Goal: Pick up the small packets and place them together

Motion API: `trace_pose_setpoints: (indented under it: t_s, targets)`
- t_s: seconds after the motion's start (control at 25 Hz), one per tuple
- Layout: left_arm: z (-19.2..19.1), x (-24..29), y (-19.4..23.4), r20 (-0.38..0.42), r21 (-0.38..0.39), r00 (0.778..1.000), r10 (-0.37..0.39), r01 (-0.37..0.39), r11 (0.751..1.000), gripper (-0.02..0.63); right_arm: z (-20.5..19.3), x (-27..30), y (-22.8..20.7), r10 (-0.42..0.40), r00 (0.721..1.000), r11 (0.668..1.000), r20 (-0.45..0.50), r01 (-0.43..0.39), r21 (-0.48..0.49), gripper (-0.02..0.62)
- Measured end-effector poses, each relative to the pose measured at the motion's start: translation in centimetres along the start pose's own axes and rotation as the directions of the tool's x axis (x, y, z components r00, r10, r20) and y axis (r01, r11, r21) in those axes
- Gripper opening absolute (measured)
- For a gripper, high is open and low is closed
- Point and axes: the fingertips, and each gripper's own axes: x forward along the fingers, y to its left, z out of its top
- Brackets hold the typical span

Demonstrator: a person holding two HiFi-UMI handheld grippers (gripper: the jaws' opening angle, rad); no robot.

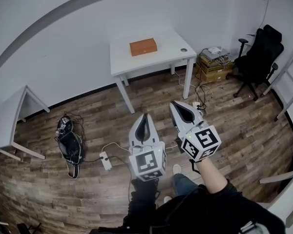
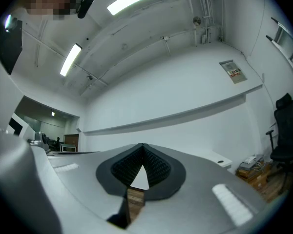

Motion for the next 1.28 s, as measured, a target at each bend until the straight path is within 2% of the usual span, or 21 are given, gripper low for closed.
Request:
trace_pose_setpoints:
  t_s: [0.16, 0.44, 0.88, 1.28]
  targets:
    - [-0.2, 5.1, 0.6, 0.016, 0.006, 0.999, 0.028, -0.028, 1.0, -0.002, 0.1, 4.1, -3.2, 0.042, 0.999, 0.999, 0.01, -0.042, -0.032, 0.0]
    - [-0.4, 13.7, 1.1, 0.021, -0.006, 0.998, 0.055, -0.055, 0.998, -0.002, 0.0, 10.8, -9.4, 0.05, 0.999, 0.994, 0.02, -0.048, -0.102, 0.0]
    - [-3.3, 22.3, 4.2, -0.026, -0.063, 0.995, 0.092, -0.094, 0.994, -0.002, -3.6, 18.2, -15.6, 0.037, 0.999, 0.998, -0.035, -0.039, -0.04, 0.0]
    - [-4.3, 34.8, 10.5, -0.043, -0.055, 0.998, 0.044, -0.046, 0.997, -0.002, -6.4, 31.4, -19.8, 0.002, 0.998, 0.999, -0.069, -0.005, -0.044, 0.0]
